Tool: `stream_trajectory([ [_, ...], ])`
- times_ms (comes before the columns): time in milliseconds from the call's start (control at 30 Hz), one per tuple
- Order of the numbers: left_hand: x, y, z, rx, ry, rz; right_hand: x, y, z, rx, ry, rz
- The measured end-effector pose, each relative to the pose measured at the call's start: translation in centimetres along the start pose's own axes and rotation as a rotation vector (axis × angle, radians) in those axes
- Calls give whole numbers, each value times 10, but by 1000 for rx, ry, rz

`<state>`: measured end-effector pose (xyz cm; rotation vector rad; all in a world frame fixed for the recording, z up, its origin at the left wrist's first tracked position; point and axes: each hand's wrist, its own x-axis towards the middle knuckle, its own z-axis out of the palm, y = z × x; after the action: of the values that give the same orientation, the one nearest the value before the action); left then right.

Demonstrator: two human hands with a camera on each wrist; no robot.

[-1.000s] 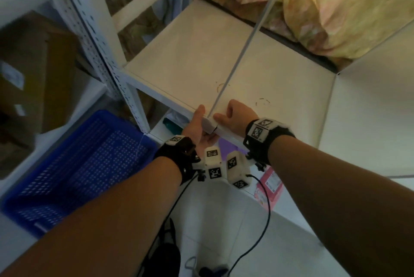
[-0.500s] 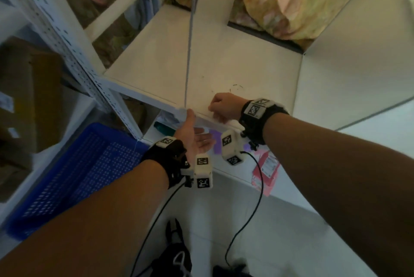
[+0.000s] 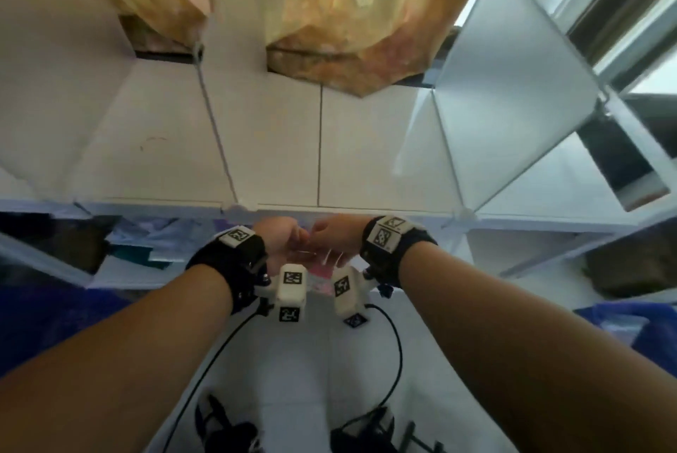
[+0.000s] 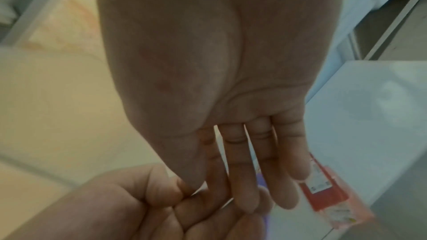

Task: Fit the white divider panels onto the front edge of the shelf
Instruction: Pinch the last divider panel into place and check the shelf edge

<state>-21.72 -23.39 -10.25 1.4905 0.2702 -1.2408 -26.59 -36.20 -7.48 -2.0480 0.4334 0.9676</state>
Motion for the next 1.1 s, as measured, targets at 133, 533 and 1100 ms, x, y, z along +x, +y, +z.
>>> stream_trajectory([
  [133,31,-9,111,31,-59,-30,-47,103,-50,-29,134,38],
  [533,100,-11,273,-179,-42,-126,-77,263,-165,186,505,174],
  [1100,147,-33,314,-643,-265,-53,-43,253,-193,-383,409,19],
])
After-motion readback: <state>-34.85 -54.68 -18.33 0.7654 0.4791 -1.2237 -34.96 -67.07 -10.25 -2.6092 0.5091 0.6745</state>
